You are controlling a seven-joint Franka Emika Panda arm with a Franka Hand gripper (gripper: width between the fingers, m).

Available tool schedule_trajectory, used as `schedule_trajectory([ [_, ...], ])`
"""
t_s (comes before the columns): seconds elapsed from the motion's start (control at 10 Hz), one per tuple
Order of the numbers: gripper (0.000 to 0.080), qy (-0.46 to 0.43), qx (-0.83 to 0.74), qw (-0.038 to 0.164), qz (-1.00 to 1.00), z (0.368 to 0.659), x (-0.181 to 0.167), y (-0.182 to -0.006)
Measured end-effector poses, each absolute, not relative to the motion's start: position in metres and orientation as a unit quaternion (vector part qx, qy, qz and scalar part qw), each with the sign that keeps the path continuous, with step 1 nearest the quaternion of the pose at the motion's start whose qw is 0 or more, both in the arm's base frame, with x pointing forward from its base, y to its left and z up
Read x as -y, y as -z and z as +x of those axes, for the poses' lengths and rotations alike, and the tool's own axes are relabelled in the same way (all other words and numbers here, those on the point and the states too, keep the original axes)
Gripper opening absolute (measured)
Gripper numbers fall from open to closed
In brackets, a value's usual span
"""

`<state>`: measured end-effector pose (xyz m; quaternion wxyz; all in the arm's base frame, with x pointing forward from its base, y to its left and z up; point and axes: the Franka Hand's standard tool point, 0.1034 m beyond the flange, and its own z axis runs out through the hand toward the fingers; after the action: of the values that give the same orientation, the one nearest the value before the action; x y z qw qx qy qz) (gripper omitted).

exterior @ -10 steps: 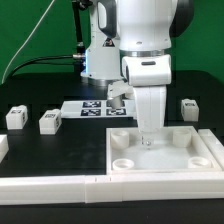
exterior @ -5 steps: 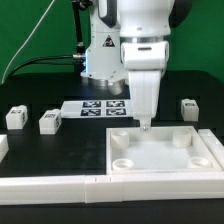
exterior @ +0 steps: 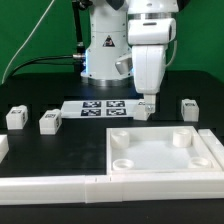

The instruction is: Assemble one leg

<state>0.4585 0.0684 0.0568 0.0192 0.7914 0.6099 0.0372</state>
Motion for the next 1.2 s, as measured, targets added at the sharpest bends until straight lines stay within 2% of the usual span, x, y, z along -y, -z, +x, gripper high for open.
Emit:
schedule_trajectory([
  [0.3,0.0649,-0.039,-0.496,0.009,0.867,0.457,-0.067,-0.056],
  [0.4,0.0649,-0.036,-0.409,-0.005,0.912,0.452,-0.056,-0.052],
  [0.6,0.0649,-0.029,-0.255,-0.019,0.966,0.443,-0.059,-0.05],
  [1.0,0.0649,-0.019,-0.02,-0.036,0.999,0.428,-0.091,-0.047],
  [1.2,0.0649,-0.014,0.008,-0.039,0.999,0.42,-0.117,-0.046],
])
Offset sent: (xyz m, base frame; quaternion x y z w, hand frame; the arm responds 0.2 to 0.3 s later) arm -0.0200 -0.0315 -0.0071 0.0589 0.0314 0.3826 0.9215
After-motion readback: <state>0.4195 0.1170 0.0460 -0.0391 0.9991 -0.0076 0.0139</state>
